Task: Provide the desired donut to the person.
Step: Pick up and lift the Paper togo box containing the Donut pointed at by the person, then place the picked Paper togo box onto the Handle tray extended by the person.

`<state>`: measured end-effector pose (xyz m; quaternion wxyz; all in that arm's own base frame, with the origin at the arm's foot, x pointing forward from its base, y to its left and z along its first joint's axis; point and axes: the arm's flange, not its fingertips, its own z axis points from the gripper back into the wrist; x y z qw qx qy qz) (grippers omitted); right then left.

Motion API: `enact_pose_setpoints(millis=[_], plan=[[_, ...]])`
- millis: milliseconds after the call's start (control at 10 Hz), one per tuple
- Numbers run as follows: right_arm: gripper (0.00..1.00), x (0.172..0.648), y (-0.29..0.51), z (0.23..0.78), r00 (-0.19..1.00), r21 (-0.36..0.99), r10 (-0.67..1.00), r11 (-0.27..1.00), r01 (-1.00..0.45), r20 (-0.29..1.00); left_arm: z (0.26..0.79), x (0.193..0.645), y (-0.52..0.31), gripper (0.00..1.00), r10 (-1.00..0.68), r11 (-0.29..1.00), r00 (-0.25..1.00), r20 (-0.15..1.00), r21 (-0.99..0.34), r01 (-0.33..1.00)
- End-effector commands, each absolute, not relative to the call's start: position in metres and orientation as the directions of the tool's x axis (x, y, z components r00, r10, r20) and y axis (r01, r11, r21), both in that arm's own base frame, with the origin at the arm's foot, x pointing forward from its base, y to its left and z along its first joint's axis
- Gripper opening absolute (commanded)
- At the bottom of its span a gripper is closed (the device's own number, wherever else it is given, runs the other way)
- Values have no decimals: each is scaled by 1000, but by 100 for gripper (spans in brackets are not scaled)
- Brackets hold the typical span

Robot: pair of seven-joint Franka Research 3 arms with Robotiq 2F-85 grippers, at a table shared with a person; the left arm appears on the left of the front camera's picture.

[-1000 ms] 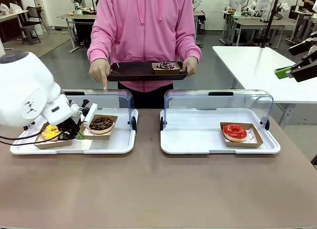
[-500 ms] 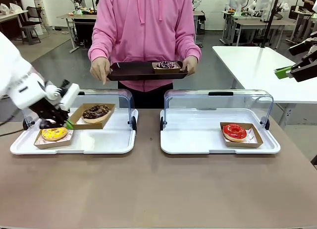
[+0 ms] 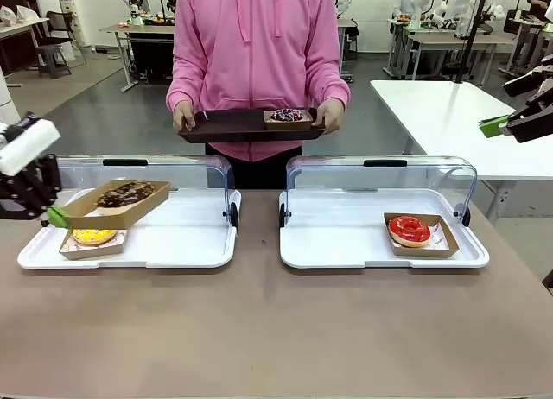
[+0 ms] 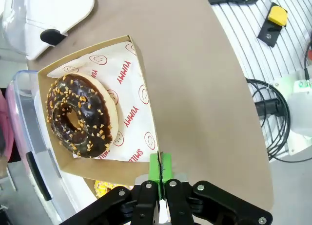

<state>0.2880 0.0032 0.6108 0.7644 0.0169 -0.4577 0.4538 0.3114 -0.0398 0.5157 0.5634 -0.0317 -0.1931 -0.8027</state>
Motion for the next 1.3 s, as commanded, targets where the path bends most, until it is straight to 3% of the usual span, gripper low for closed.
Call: enact_pose_setpoints(millis=[0, 100, 1200], plan=[[100, 287, 4, 610, 185, -388, 685, 590, -708, 704, 448, 257, -38, 0, -875, -364, -425, 232, 265, 893], [100, 287, 4, 610, 185, -388, 685, 590, -708, 704, 516, 311, -40, 0, -892, -291, -363, 268, 274, 917], [100, 287, 4, 610, 185, -388, 685, 590, -708, 704, 516, 311, -40, 0, -892, -291, -363, 268, 274, 917]])
